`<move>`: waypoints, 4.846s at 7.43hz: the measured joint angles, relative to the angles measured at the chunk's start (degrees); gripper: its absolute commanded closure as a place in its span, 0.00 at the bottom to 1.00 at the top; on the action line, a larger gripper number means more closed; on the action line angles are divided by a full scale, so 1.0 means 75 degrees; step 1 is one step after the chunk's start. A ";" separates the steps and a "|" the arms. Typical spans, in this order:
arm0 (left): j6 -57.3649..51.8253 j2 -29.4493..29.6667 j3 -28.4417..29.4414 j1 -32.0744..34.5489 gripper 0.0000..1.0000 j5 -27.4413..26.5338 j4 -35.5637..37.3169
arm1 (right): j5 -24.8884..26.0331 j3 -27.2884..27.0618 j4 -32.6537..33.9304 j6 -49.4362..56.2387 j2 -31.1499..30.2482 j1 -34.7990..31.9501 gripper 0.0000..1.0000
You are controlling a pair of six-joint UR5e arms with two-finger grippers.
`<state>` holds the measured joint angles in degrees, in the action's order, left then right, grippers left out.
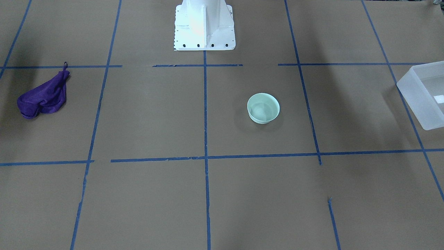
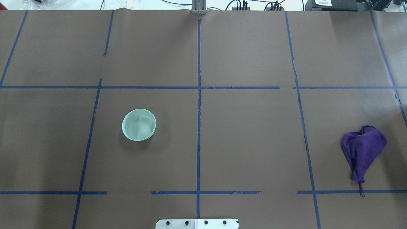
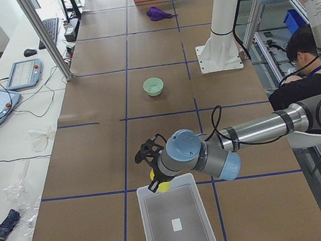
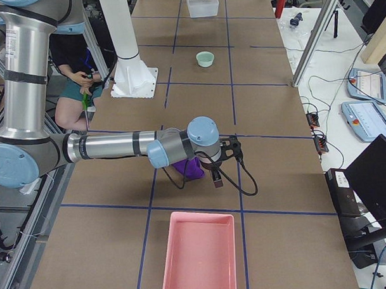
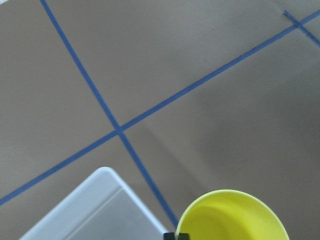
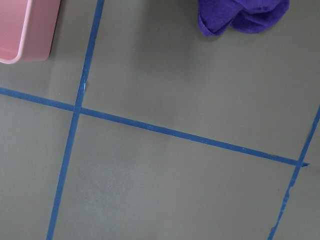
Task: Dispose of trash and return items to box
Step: 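Carry the yellow cup over the clear bin and release it, then reach the right gripper down to the purple cloth and grasp it, then lift the purple cloth and drop it into the pink bin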
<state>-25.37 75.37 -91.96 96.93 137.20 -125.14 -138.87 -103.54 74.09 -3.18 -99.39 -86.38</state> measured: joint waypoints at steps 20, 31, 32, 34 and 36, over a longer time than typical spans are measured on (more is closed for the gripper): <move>0.1849 0.0885 -0.0504 -0.1764 0.00 -0.0015 -0.0168 | 0.1625 -0.0175 -0.3514 -0.3923 -0.0300 0.2561 0.02; 0.1888 0.1294 -0.0621 -0.1744 0.00 0.0000 -0.0022 | 0.5652 -0.0232 -0.5118 -0.6180 -0.1836 0.6754 1.00; 0.1895 0.1305 -0.0625 -0.1744 0.00 -0.0002 -0.0004 | 0.5294 -0.0374 -0.5042 -0.5869 -0.1870 0.6493 1.00; 0.1900 0.1617 -0.0882 -0.1737 0.00 -0.0025 0.0806 | 0.3321 -0.0690 -0.4426 -0.4238 -0.1837 0.4543 1.00; 0.1983 0.1992 -0.1488 -0.1739 0.00 -0.0070 0.2059 | 0.1282 -0.1125 -0.2502 -0.1528 -0.1543 0.1889 1.00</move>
<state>-10.50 90.31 -103.12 83.89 136.67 -109.70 -129.25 -111.98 55.33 -14.64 -110.96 -72.21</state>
